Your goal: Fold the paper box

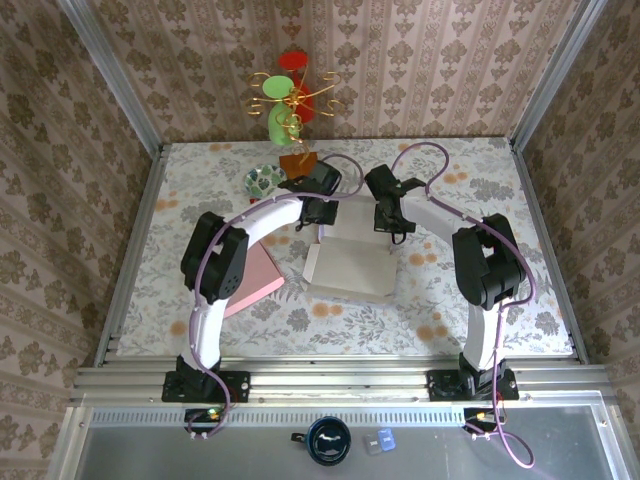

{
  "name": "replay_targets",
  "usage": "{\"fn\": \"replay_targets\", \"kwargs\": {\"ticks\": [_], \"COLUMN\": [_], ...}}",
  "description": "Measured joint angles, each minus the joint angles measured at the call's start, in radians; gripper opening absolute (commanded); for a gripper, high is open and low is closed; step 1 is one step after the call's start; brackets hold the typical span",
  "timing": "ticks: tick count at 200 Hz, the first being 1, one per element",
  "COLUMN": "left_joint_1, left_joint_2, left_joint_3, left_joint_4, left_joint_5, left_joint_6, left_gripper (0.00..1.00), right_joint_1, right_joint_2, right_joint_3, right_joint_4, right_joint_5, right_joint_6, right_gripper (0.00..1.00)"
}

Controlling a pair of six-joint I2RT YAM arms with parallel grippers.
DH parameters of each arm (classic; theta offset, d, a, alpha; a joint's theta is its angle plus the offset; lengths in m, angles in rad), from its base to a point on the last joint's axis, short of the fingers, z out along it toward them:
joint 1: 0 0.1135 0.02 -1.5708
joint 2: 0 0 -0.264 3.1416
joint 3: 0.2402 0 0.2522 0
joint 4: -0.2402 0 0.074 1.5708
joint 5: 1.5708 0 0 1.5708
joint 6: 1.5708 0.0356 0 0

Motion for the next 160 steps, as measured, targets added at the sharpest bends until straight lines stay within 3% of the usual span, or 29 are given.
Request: {"fn": "replay_targets", "kwargs": {"ticks": [63,81,121,160], "left_joint_1": [-0.041,-0.05,-0.055,-0.055], "left_joint_2": [0.038,0.056,0.09,0.108], "left_joint_3": [0.069,0.1,0.161,0.195], "left_joint_4": [-0.097,-0.132,-0.197,-0.231], "left_joint_5": [-0.128,-0.155,-0.173,-0.176], "left_joint_6": [-0.063,-0.092,-0.129,-0.137], "left_gripper": [0.0,0.04,0.07,0.0], "right_joint_1": [-0.002,-0.002,-0.005,-0.006], "right_joint_2": [0.002,0.002,0.002,0.002], "right_joint_3": [0.002,0.002,0.003,0.003], "right_joint_4": [0.002,0.004,0.006,0.008], "right_joint_5": [-0.007,-0.011,-0.024,-0.029], "right_joint_6": [-0.002,-0.003,-0.003,-0.003], "right_gripper": [0.0,0.0,0.0,0.0]}}
